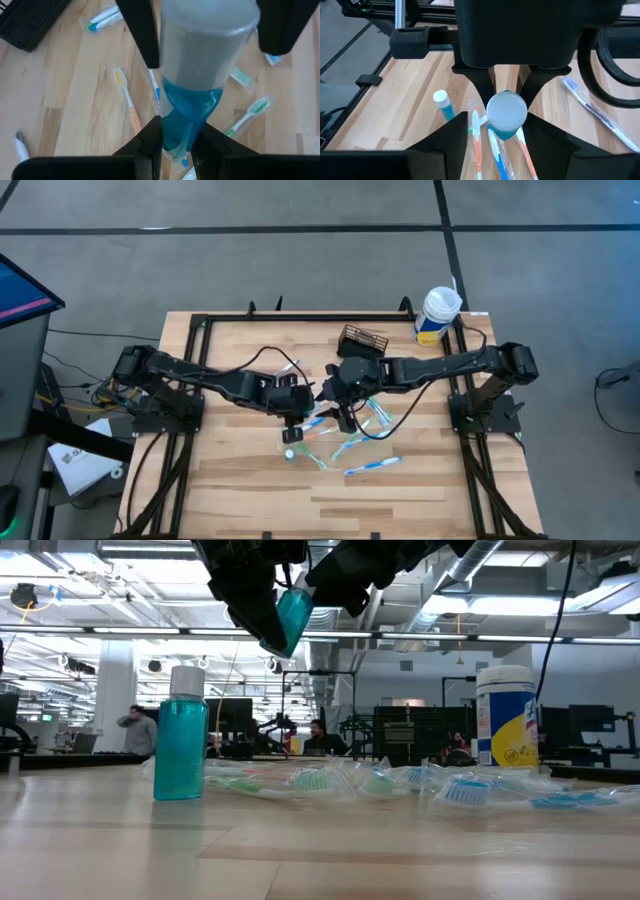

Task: Pick & Place toothbrushing station
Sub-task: Put the left mouthwash bottle into the mesh organizer

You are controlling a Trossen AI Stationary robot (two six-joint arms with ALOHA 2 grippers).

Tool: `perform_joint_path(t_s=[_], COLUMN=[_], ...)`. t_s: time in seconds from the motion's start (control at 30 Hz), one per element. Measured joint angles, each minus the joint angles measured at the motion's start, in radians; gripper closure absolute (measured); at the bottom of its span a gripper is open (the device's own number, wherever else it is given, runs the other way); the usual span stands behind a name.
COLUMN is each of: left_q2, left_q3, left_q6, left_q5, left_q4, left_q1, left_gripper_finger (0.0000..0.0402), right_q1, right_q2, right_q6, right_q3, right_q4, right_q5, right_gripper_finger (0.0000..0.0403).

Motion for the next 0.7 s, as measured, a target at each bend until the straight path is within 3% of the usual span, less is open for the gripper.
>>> perform_joint_path(t_s=[0.7], left_q2=[0.000], left_q3=[-0.001], left_q6=[-0.005], left_q5=[0.000], left_q4=[0.009], left_q1=[0.000], left_gripper_finger=[0.0334], right_q1=[0.000], right_q2=[0.049], right_q6=[-0.008], right_q3=[-0.004], right_q4=[0.053], right_q5=[0.044], right_gripper_finger=[0.0247])
